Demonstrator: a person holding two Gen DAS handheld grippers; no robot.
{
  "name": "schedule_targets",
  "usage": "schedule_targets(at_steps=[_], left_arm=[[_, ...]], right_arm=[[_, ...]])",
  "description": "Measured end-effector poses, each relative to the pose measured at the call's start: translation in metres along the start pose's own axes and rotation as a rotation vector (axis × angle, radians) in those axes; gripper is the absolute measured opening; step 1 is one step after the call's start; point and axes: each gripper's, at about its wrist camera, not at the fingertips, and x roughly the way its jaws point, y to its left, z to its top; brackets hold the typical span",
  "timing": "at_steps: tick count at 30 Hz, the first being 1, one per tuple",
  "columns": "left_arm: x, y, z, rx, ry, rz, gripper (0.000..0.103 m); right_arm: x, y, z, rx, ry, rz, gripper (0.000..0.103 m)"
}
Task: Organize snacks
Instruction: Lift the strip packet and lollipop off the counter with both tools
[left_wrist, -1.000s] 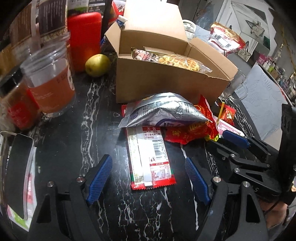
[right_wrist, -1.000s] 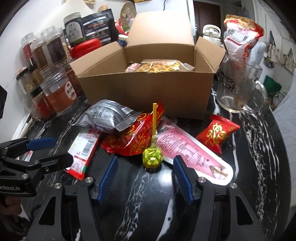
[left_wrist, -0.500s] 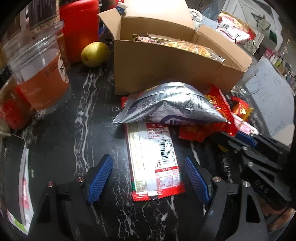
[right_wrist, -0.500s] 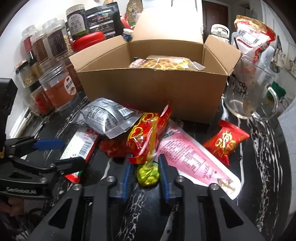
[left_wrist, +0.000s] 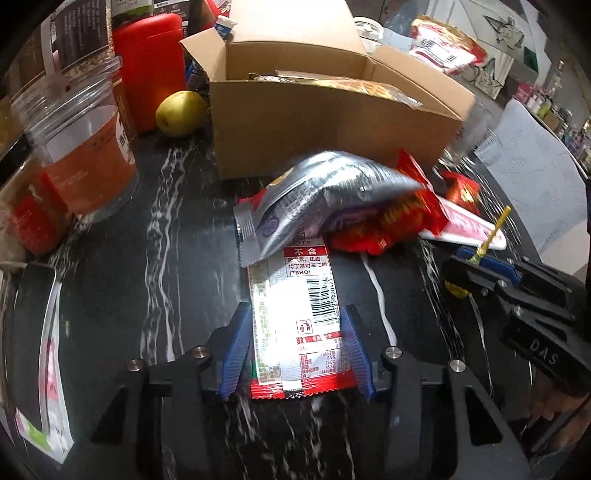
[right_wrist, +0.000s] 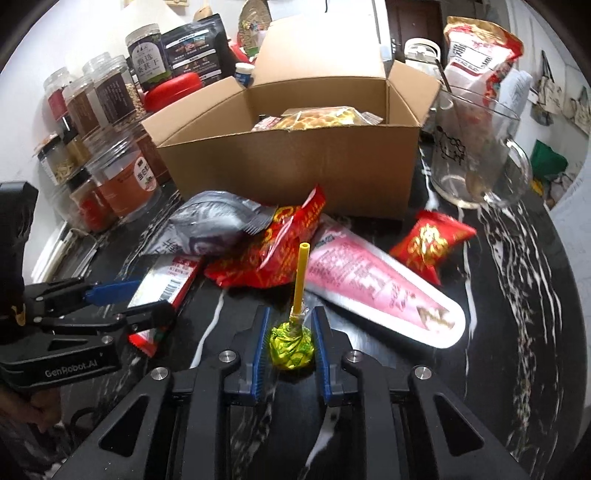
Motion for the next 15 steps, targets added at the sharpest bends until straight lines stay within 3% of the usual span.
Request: schedule_targets(at_steps=[10, 15], left_arm=[[-0.022, -0.014, -0.043, 0.051, 0.026, -0.037, 0.049], [-0.025, -0.013, -0.050, 0.080, 0.024, -0.029, 0.050]], right_arm=[[-0.022, 0.004, -0.032, 0.026, 0.018, 0.012, 0.023], [-0.032, 0.012, -0.047, 0.009, 0.026, 0.005, 0.023]])
